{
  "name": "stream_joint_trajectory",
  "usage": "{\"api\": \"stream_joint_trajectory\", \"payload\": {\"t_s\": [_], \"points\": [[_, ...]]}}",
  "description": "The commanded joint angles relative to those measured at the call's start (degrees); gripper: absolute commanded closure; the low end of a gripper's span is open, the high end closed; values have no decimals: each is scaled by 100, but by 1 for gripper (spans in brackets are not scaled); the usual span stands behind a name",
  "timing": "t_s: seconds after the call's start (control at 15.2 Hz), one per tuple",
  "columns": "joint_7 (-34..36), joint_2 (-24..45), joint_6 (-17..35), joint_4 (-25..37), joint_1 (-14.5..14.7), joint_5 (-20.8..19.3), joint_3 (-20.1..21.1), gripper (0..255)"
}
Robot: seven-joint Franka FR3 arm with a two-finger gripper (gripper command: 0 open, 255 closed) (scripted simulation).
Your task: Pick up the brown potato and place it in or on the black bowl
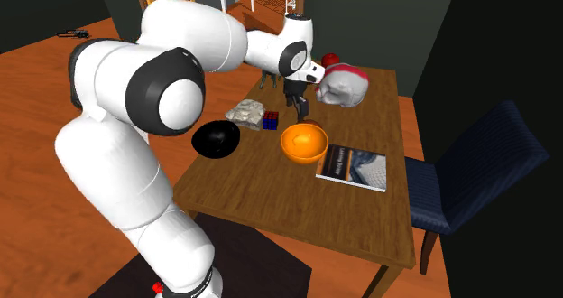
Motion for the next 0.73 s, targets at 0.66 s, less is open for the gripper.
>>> {"api": "stream_joint_trajectory", "payload": {"t_s": [0.66], "points": [[944,2134,443,1528,-25,-162,-151,0]]}}
